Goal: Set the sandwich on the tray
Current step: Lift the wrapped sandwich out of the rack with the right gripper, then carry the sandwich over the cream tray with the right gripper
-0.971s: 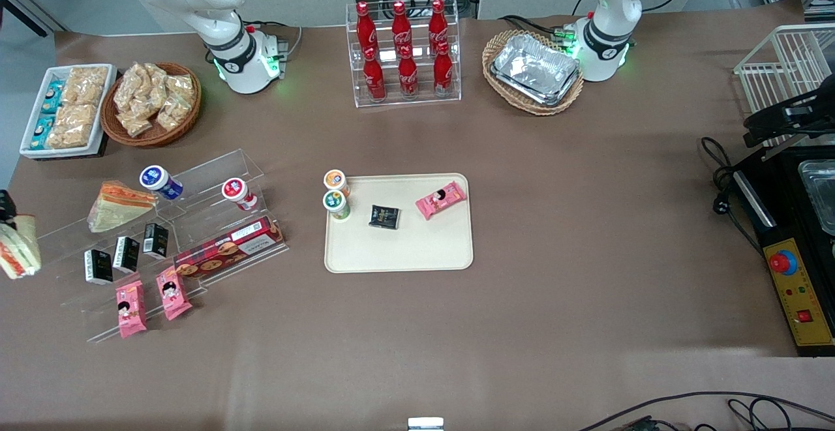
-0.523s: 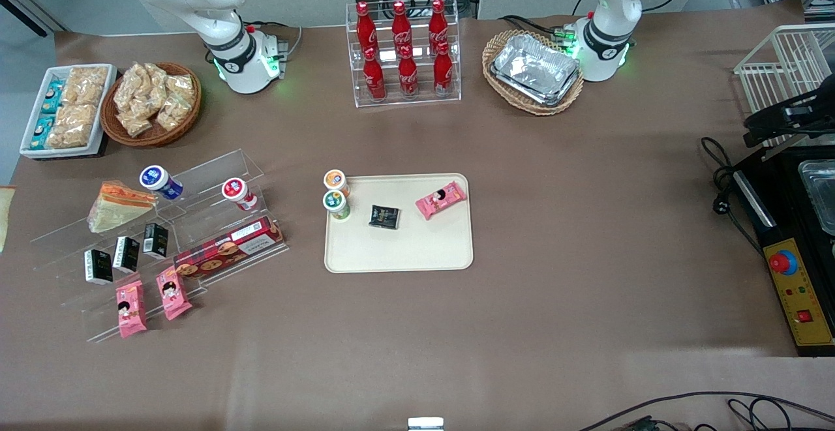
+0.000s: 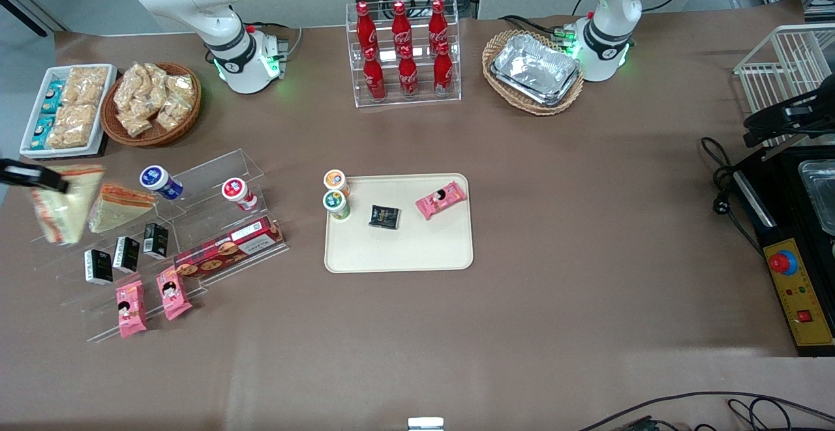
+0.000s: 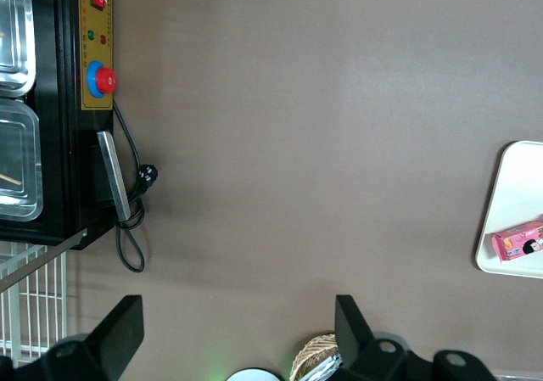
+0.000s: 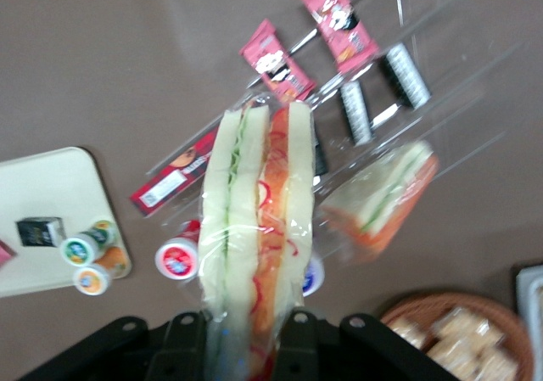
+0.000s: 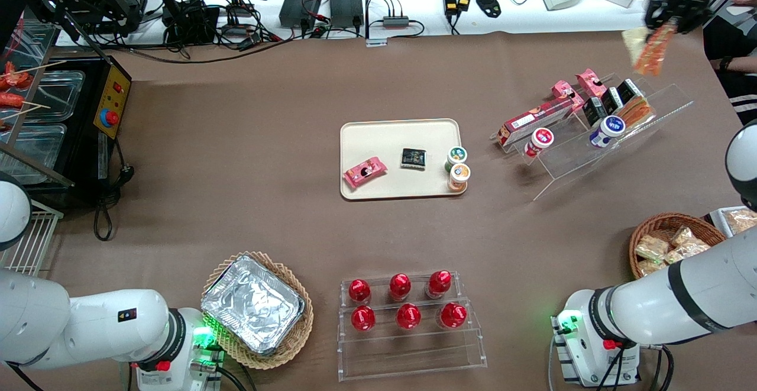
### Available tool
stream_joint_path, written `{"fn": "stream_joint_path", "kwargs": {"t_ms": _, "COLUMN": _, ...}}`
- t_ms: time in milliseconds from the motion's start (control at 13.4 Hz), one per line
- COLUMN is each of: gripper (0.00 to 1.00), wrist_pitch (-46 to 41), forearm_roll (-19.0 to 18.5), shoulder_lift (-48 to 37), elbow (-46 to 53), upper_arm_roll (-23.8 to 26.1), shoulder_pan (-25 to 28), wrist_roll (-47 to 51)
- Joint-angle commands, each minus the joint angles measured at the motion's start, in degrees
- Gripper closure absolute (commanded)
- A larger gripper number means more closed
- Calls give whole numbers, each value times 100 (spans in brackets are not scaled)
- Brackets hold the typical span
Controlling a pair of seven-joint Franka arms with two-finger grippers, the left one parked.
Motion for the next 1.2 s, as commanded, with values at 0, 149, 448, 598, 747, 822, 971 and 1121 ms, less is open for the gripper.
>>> {"fn": "stream_joint_path", "kwargs": {"t_ms": 0, "gripper": 100, "wrist_pitch": -288, "forearm_roll": -147, "shoulder_lift": -156, "elbow": 25, "upper_arm_roll": 35, "shoulder_pan": 861, "wrist_roll": 2322}}
{"fn": "stream_joint_path", "kwargs": {"t_ms": 149, "gripper": 100, "wrist_pitch": -262, "forearm_roll": -103, "shoulder_lift": -147, "elbow": 25, "upper_arm_roll": 79, "shoulder_pan": 1379, "wrist_roll": 3780}}
{"fn": "stream_joint_path", "kwargs": {"t_ms": 448, "gripper": 100, "wrist_pitch": 87, "forearm_roll": -165, "shoulder_lift": -42, "elbow": 17, "upper_arm_roll": 97, "shoulder_pan": 2662, "wrist_roll": 6698}}
{"fn": "stream_joint_path", "kwargs": {"t_ms": 598, "gripper": 100, "wrist_pitch": 544, "forearm_roll": -138, "shoulder_lift": 71, "elbow": 17, "upper_arm_roll": 88, "shoulder_pan": 3103, "wrist_roll": 7834}}
{"fn": "stream_joint_path", "kwargs": {"t_ms": 747, "gripper": 100, "wrist_pitch": 1107, "forearm_roll": -129, "shoulder_lift": 396, "elbow": 17, "upper_arm_roll": 105, "shoulder_pan": 3367, "wrist_roll": 8906}}
{"fn": "stream_joint_path", "kwargs": {"t_ms": 822, "gripper": 100, "wrist_pitch": 1222, "forearm_roll": -138, "shoulder_lift": 537, "elbow": 17, "upper_arm_roll": 236, "shoulder_pan": 3394, "wrist_roll": 9390}}
{"fn": "stream_joint_path", "kwargs": {"t_ms": 971, "gripper": 100, "wrist_pitch": 1555, "forearm_roll": -173, "shoulder_lift": 905, "elbow": 25, "upper_arm_roll": 622, "shoulder_pan": 3333, "wrist_roll": 10147}}
{"fn": "stream_joint_path", "kwargs": {"t_ms": 1121, "gripper": 100, "wrist_pitch": 2091, "forearm_roll": -182, "shoulder_lift": 1240, "elbow": 25, "upper_arm_roll": 965, "shoulder_pan": 3281, "wrist_roll": 10938}}
